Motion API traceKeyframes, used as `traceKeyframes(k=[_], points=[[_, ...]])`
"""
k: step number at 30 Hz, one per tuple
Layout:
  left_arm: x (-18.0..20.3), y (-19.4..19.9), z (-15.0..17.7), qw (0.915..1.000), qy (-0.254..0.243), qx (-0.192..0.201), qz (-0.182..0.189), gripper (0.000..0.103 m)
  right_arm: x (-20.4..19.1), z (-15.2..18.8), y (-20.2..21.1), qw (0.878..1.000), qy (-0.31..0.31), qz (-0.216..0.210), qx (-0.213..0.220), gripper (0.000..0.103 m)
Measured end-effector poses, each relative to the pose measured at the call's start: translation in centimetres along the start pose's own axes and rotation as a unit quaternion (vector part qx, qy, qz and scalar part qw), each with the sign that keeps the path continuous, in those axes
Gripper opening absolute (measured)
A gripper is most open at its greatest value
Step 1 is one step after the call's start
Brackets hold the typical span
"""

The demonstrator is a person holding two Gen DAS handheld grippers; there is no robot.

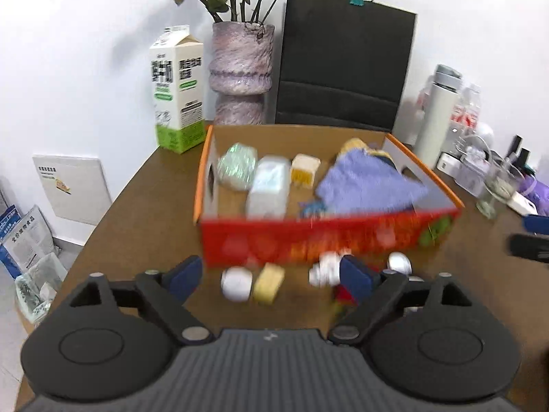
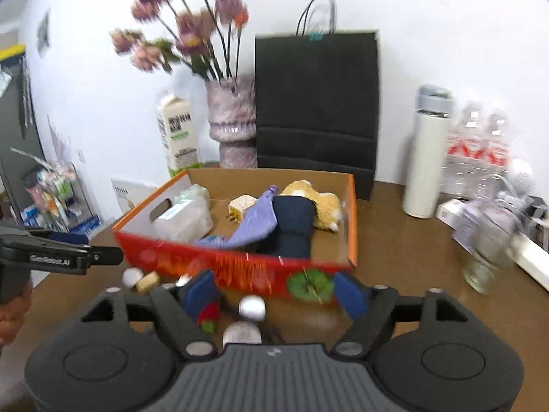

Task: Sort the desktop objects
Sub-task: 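Withdraw both tools from the box back to the table items, then grasp the black braided cable coil with the left tool while the right tool grasps its plug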

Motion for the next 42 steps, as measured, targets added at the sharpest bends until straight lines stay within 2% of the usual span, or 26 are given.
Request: traceKeyframes(k=[2,5,9,14,17,20,23,27,30,32,34,38,40,42], points=[[0.1,1.7,2.1,0.9999,-0.001,0.013,0.002,0.093,1.1,2.3,3.7,1.0,-0.005,0.004,0.026,0.089],[0.0,4.1,5.0,0.9995,0.006,0.031,-0.008,0.094,2.3,6.1,7.9,0.998,0.007,0.037,0.05,0.091],[-0.1,6.8,8.4,0.999,0.017,0.037,-0.015,0.095,3.2,9.7,10.7,0.996,0.021,0.068,0.053,0.091],[0.1,8.8,10.9,0.9988,0.035,0.036,-0.004,0.096,2.7,10.7,12.1,0.995,0.018,0.061,0.072,0.093],[0.2,9.0,11.1,0.9987,0.033,0.037,-0.007,0.096,2.9,11.1,10.3,0.996,0.033,0.067,0.058,0.096],[0.3,8.3,10.7,0.9985,0.037,0.04,-0.001,0.097,4.0,10.3,6.6,0.997,0.028,0.064,0.037,0.096],[0.3,7.2,9.5,0.9987,0.031,0.04,-0.007,0.097,5.2,7.3,4.7,0.996,0.013,0.077,0.042,0.092],[-0.3,6.5,6.8,0.9978,0.021,0.062,-0.007,0.097,3.7,1.8,5.3,0.995,0.02,0.055,0.082,0.095],[-0.5,5.2,5.3,0.9979,0.016,0.062,0.001,0.097,2.6,0.2,5.0,0.995,0.036,0.049,0.085,0.095],[-0.3,4.2,5.0,0.9984,0.014,0.055,0.007,0.097,1.9,0.3,4.2,0.996,0.035,0.037,0.071,0.095],[0.7,3.1,5.2,0.9986,0.013,0.042,0.031,0.092,1.4,1.3,2.9,0.998,0.021,0.027,0.049,0.095],[3.9,0.6,5.4,0.9961,0.003,0.015,0.087,0.075,-0.5,3.8,-1.0,1.0,0.015,0.013,-0.008,0.094],[5.4,-1.0,5.4,0.9959,-0.008,0.0,0.09,0.07,-1.3,4.8,-2.8,0.999,0.019,0.016,-0.03,0.092],[6.4,-2.3,5.1,0.9962,-0.019,-0.004,0.085,0.062,-1.6,5.6,-4.6,0.998,0.013,0.018,-0.052,0.077]])
Point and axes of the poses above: each gripper's, at about its wrist camera, not at the fingertips, and y roughly against the way its jaws point, x to its right, z to its underside, the point moved 10 cm from there along -y, roughly the way its jaws point, and after that the axes turned 9 degrees about -y, right-handed, at the moved point
